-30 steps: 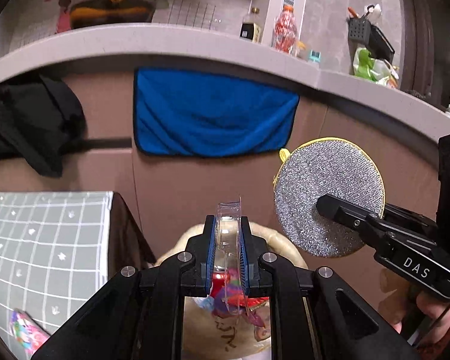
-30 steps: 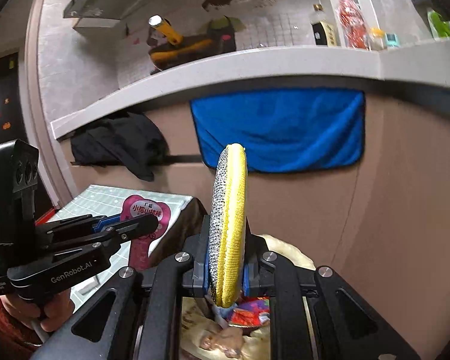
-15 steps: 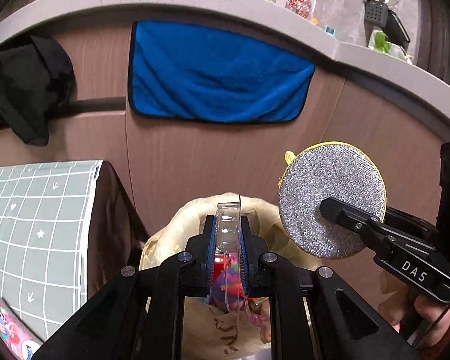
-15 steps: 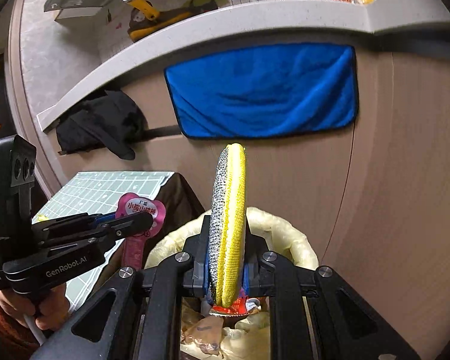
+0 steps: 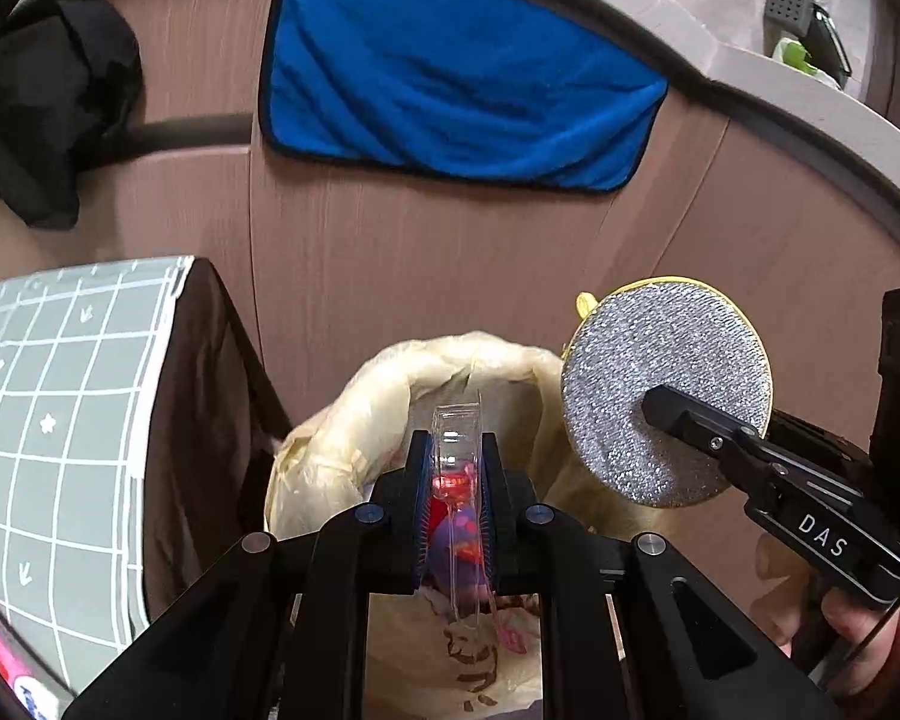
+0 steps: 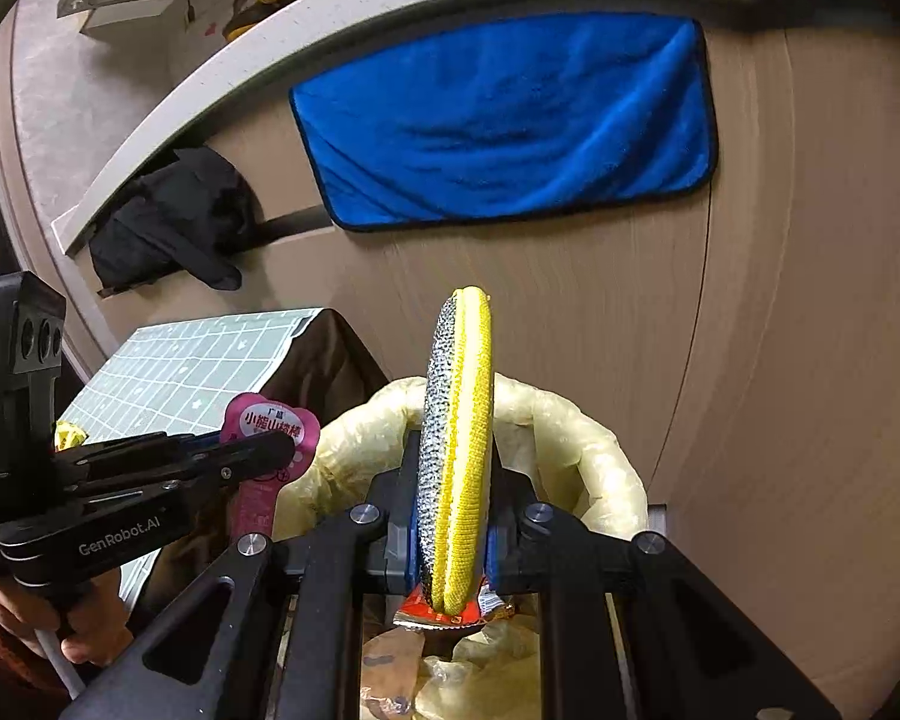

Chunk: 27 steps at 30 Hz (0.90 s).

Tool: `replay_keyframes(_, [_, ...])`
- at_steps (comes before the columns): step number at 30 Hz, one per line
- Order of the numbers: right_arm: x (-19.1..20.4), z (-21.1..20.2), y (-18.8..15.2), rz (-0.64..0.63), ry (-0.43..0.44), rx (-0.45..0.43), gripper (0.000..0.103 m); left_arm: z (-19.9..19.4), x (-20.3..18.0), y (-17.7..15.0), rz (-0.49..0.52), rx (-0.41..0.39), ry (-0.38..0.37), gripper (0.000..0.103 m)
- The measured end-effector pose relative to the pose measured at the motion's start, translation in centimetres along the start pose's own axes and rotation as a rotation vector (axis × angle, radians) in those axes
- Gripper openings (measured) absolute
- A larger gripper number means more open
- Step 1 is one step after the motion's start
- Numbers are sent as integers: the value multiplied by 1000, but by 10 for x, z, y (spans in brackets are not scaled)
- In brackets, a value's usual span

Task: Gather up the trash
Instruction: 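Carry the plastic piece and silver pad over the bin and open both grippers, then move both tools back over the table toward the remaining trash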

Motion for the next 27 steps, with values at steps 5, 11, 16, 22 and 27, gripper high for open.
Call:
replay_keyframes(5, [-5,5,-4,24,-13,16,36,9,0,-5,-52,58,-73,30])
replay_keyframes(11, [-11,3,-9,37,-49,16,42,-1,13,0,-95,29,-48,36])
replay_keyframes(16, [-14,-3,-11,70,-47,11,42,-28,35,5,-110,-20,10,39])
replay_keyframes(22, [18,-20,-1,44,13,-30,45,-82,90,-9,-155,-76,81,40])
replay_keyframes(27, [92,-25,11,-58,173,-58,48,-146,166,-31,-260,-147,179,42])
Point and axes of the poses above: each gripper's, at about its wrist camera, not at the fingertips, and z roughly the way its jaws point, x to its left, y to its top, the point moved 9 cm from there along z, roughly the way its jaws point, and after that the axes turned 1 degree about -z, right-handed, at the moved point
